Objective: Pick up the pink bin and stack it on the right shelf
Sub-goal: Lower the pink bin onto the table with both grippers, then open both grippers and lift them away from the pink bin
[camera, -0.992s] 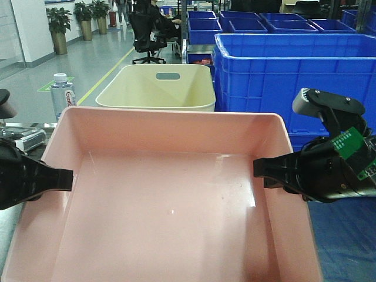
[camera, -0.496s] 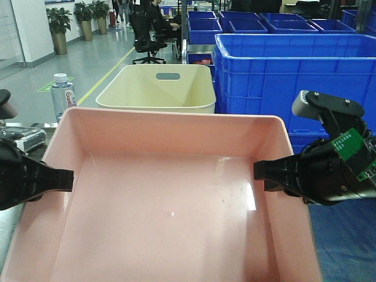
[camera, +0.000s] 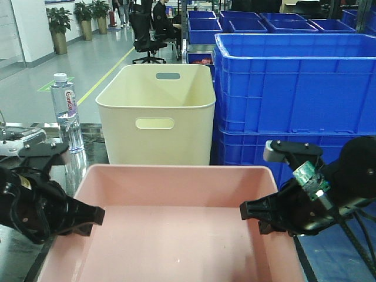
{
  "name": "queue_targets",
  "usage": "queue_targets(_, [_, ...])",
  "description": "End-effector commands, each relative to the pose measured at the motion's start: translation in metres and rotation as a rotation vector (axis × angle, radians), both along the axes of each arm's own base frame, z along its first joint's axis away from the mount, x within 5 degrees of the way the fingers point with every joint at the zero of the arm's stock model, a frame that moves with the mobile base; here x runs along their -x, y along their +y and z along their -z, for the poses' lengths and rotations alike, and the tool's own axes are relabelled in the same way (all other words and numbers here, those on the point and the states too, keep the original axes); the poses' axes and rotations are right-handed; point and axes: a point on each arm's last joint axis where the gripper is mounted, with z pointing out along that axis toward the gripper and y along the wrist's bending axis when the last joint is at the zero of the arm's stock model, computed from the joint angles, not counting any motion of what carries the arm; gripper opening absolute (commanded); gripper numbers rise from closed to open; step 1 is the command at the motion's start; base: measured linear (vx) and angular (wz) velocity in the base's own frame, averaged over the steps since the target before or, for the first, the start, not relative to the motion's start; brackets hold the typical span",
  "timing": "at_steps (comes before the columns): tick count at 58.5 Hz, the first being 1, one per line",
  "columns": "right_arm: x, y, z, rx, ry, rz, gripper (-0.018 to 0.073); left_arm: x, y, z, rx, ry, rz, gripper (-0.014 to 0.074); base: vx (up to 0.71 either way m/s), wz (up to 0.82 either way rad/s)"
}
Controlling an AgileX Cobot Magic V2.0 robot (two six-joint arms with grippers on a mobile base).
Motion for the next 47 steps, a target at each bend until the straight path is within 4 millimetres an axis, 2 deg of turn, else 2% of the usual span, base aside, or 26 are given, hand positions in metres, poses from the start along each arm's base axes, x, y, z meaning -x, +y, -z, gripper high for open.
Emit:
queue_targets(1, [-0.005, -0.003, -0.018, 0.001, -0.111, -0.013, 0.0030, -0.003, 0.000, -0.015, 0.016, -0.080, 0.000, 0.0038, 0.00, 0.00])
queue_targets(11, [-0.013, -0.001, -0.005, 0.009, -0.074, -0.013, 0.0137, -0.010, -0.001, -0.007, 0.004, -0.072, -0.001, 0.0138, 0.00, 0.00])
queue_targets(22, [-0.014, 0.000, -0.002, 0.005, -0.067, -0.008, 0.0321, -0.012, -0.001, -0.006, 0.002, -0.084, -0.004, 0.0333, 0.00, 0.00])
queue_targets(28, [-0.014, 0.000, -0.006, 0.002, -0.089, -0.009, 0.0376, -0.012, 0.000, -0.007, -0.013, -0.097, -0.002, 0.0444, 0.00, 0.00])
queue_targets(38, [-0.009, -0.002, -0.026, -0.023, -0.203, -0.007, 0.0359, -0.008, 0.001, -0.014, -0.005, -0.125, -0.004, 0.0549, 0.00, 0.00])
queue_targets(41, [-0.003, -0.004, -0.037, -0.035, -0.245, -0.005, 0.0332, -0.005, 0.003, -0.022, 0.005, -0.158, -0.007, 0.0549, 0.00, 0.00])
queue_targets(47, [0.019, -0.011, -0.066, -0.060, -0.330, -0.004, 0.0242, 0.013, 0.009, -0.051, 0.038, -0.273, -0.015, 0.0526, 0.00, 0.00])
